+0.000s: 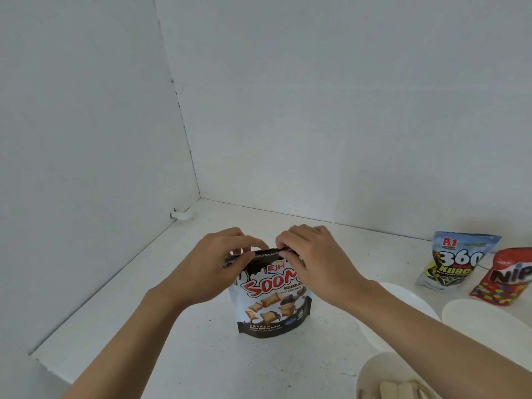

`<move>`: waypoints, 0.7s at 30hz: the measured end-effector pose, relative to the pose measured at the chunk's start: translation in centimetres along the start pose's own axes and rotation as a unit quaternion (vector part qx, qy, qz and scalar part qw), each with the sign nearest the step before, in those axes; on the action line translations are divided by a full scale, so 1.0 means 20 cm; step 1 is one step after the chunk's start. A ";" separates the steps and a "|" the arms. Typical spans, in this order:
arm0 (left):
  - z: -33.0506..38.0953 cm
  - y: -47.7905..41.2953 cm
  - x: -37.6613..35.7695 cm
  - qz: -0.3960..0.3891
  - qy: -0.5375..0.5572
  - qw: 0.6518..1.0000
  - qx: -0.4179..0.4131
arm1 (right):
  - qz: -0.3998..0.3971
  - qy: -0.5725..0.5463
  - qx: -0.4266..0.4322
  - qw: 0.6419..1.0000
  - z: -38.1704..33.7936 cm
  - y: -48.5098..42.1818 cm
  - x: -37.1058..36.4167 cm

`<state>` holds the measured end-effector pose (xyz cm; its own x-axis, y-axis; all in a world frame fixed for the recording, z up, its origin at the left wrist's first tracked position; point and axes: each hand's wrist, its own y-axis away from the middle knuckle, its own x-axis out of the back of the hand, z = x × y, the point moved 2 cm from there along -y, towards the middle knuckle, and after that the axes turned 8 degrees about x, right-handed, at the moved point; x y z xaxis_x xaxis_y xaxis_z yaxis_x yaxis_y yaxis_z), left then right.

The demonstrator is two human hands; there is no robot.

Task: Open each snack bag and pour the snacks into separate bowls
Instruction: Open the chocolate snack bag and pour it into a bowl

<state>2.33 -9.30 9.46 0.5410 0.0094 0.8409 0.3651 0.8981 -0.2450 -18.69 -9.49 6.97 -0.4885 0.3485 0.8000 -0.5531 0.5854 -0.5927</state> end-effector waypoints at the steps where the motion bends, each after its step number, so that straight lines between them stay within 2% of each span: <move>1: 0.00 0.00 0.00 0.006 0.003 1.000 0.002 | 0.022 0.008 0.006 1.000 0.02 0.01 -0.01; 7: -0.02 -0.02 -0.02 0.012 0.087 0.992 0.085 | 0.094 0.033 0.038 0.994 0.09 0.09 -0.03; 10: 0.02 -0.04 -0.03 -0.039 0.173 0.972 0.152 | 0.108 0.022 0.042 0.993 0.11 0.11 -0.02; 13: 0.04 -0.05 -0.04 -0.072 0.203 0.956 0.201 | 0.113 0.015 0.046 0.992 0.11 0.11 0.00; 18: 0.06 -0.08 -0.03 -0.153 0.251 0.930 0.222 | 0.103 0.001 0.034 0.994 0.11 0.12 -0.01; 21: 0.05 -0.09 -0.03 -0.176 0.282 0.916 0.224 | 0.112 0.002 0.047 0.993 0.12 0.13 0.00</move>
<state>0.53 -10.47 9.80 0.8017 -0.4301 0.4151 0.3130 0.8937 0.3213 -21.78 -9.71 5.16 -0.6030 0.4651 0.6481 -0.4917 0.4231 -0.7611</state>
